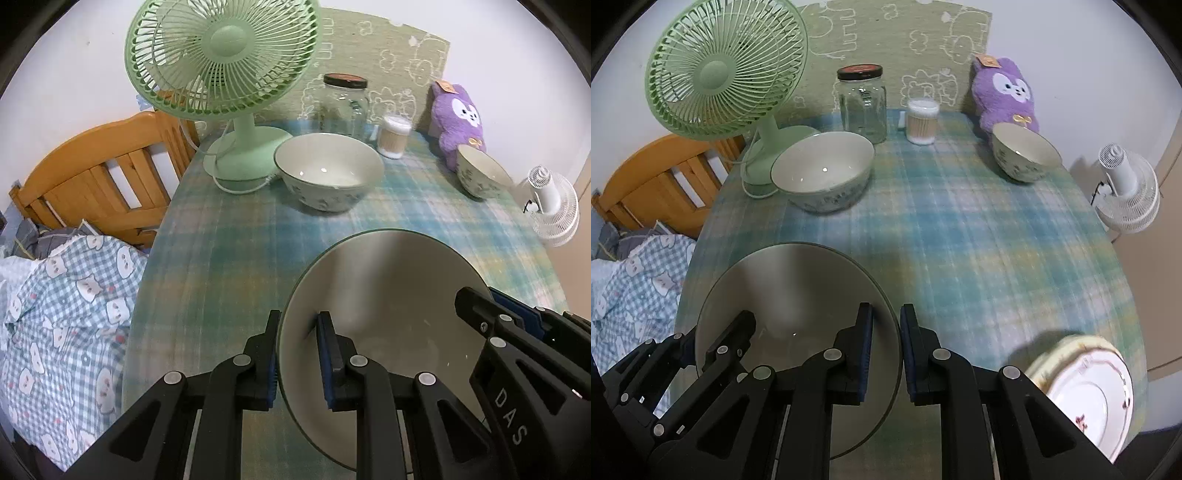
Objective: Organize plates and bowls
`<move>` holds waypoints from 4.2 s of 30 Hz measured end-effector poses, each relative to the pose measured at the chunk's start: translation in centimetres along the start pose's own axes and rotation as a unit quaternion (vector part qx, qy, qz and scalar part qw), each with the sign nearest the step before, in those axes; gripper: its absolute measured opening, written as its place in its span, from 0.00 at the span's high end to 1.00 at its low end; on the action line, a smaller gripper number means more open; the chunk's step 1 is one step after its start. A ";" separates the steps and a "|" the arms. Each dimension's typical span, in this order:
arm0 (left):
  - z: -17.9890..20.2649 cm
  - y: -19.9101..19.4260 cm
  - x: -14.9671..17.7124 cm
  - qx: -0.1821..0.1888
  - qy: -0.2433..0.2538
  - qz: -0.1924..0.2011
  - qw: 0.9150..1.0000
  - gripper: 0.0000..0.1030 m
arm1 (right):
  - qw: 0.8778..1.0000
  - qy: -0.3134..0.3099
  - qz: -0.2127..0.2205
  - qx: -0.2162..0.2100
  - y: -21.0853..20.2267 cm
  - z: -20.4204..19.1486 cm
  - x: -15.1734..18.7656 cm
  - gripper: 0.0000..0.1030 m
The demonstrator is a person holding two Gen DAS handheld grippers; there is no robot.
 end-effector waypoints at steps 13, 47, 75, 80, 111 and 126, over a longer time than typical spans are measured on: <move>4.2 -1.7 5.7 0.004 -0.009 -0.003 1.000 0.84 | 1.000 -0.007 -0.005 0.005 -1.9 4.6 5.8 0.82; 5.2 -1.6 9.9 0.000 -0.025 -0.044 0.999 0.50 | 0.999 -0.032 -0.030 -0.028 -1.2 5.3 10.2 0.53; 4.8 -8.7 -2.1 0.008 0.019 0.056 0.998 0.26 | 0.996 -0.002 0.079 -0.038 -9.3 5.1 -1.6 0.30; 3.9 -8.3 -5.0 0.001 0.016 0.065 0.998 0.26 | 0.995 -0.008 0.090 -0.038 -9.2 4.1 -4.6 0.30; -2.0 7.0 -14.5 -0.064 -0.054 0.055 0.995 0.40 | 0.994 -0.055 0.068 -0.065 7.6 -2.7 -17.2 0.47; -5.1 12.0 -13.7 -0.074 -0.060 0.014 0.995 0.70 | 0.996 -0.064 0.030 -0.057 13.0 -5.4 -17.3 0.73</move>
Point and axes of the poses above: each gripper's, at about its wrist camera, not at the fingertips, and y roughly the way its jaws point, z to its right, x to its underside, the point moved 6 cm from there along y, roughly the way its jaws point, and after that the axes turned 15 degrees about x, right-handed, at the moved point
